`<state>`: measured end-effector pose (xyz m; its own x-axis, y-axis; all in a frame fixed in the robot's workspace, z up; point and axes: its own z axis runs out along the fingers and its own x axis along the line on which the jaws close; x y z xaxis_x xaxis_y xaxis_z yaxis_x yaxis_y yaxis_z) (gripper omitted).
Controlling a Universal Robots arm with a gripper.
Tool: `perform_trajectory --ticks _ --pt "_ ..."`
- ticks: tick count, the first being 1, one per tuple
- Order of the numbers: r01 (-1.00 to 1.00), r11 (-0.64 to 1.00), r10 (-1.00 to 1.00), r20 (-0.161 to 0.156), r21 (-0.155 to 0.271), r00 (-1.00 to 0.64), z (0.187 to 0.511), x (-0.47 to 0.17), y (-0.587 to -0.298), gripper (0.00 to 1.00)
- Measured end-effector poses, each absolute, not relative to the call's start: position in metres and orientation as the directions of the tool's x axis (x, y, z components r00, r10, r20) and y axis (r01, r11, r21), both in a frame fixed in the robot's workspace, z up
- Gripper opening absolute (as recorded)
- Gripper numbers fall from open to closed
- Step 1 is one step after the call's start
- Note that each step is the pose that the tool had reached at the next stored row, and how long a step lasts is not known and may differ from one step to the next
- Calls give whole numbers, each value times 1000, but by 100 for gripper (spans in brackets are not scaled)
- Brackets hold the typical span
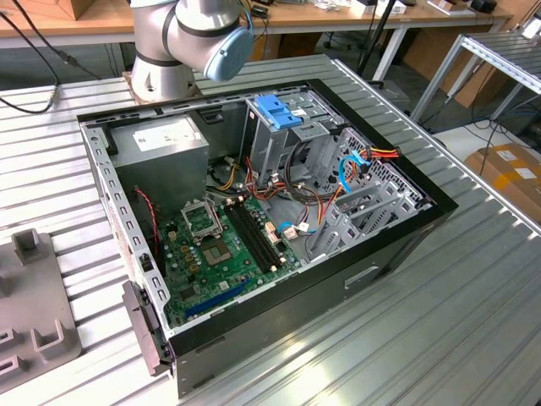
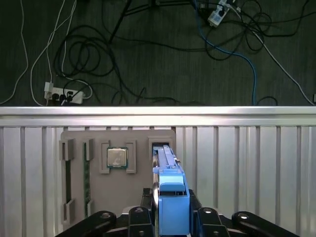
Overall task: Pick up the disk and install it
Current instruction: 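Pick up the disk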
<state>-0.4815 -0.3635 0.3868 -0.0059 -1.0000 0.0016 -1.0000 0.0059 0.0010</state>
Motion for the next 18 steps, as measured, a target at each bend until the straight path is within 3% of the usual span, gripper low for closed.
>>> perform_trajectory --ticks 6,18 --pt "-1000 6 -1000 2 1 -6 416 -481 -364 37" --pt "-1000 6 -1000 2 1 -6 436 -481 -364 37"
